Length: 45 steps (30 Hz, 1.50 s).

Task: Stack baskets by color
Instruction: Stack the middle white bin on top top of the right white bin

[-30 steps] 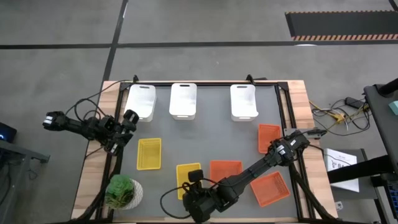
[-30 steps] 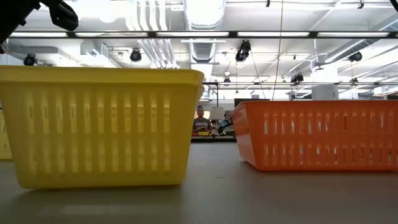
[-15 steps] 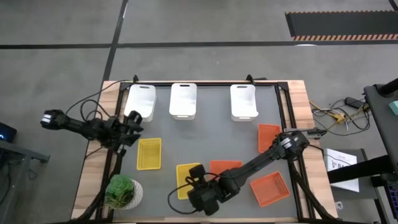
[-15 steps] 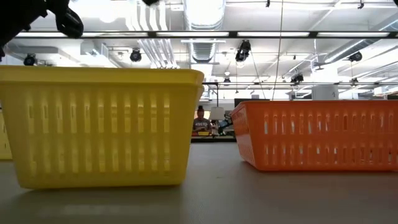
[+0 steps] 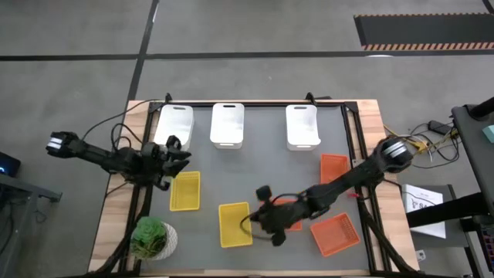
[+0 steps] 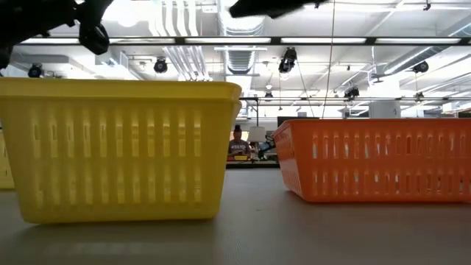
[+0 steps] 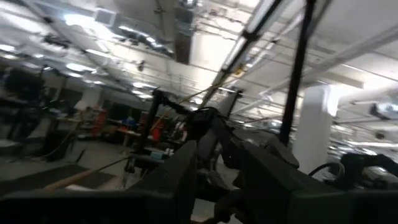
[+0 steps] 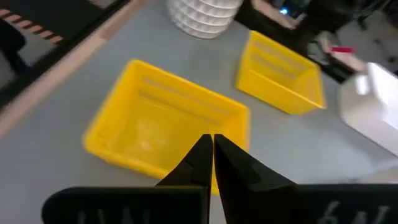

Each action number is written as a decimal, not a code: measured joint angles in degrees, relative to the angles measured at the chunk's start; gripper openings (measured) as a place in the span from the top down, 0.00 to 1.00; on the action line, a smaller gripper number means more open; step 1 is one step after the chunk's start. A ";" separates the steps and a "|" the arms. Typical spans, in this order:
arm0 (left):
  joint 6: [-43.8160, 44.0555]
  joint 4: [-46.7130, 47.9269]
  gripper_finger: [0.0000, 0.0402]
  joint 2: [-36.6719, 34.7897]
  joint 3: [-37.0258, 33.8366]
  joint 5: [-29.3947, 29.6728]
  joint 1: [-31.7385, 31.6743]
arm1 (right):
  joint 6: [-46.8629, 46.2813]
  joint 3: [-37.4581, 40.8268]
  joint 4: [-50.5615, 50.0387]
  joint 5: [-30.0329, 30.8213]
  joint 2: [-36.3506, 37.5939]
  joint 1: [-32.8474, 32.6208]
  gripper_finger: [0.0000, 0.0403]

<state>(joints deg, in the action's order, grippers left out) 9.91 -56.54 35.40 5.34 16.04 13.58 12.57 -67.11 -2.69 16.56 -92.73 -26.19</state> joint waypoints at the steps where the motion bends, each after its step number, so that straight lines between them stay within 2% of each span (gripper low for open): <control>1: 0.13 0.02 0.73 1.43 0.82 1.93 0.00 | 0.29 2.54 1.41 -0.01 2.08 0.62 0.98; 7: -1.24 2.58 0.73 10.98 7.75 10.29 -1.09 | 2.52 15.49 6.83 0.00 14.45 4.08 0.98; 13: -1.29 16.45 0.73 19.96 19.25 12.02 -7.11 | 3.73 24.37 9.08 -0.02 26.82 6.93 0.98; 18: -1.72 33.81 0.73 26.49 30.51 9.82 -11.46 | 6.10 27.22 10.25 -0.01 36.29 8.85 0.98; 24: -4.26 52.22 0.73 32.63 42.15 5.58 -12.56 | 5.46 30.51 12.77 -0.01 43.46 9.27 0.98; 29: -11.03 79.01 0.73 36.52 51.78 -1.28 -12.58 | 2.05 35.01 12.43 0.00 46.96 9.23 0.98; 32: -14.38 88.23 0.73 39.87 55.45 -1.83 -13.01 | 1.22 36.32 12.16 0.00 49.18 9.22 0.98; 37: -22.95 90.60 0.73 44.70 56.81 -1.86 -15.74 | 0.10 36.54 9.15 -0.03 53.02 8.78 0.98; 41: -27.09 90.60 0.73 47.73 56.81 -2.57 -20.51 | -1.14 36.85 4.68 -0.04 55.28 8.32 0.98; 45: -26.78 90.60 0.73 49.62 56.87 -8.00 -26.09 | -1.34 37.99 2.49 -0.04 56.92 8.33 0.98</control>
<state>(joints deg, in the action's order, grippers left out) -16.87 34.06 85.02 62.22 8.03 -12.51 11.22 -29.12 -0.20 16.51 -35.80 -17.87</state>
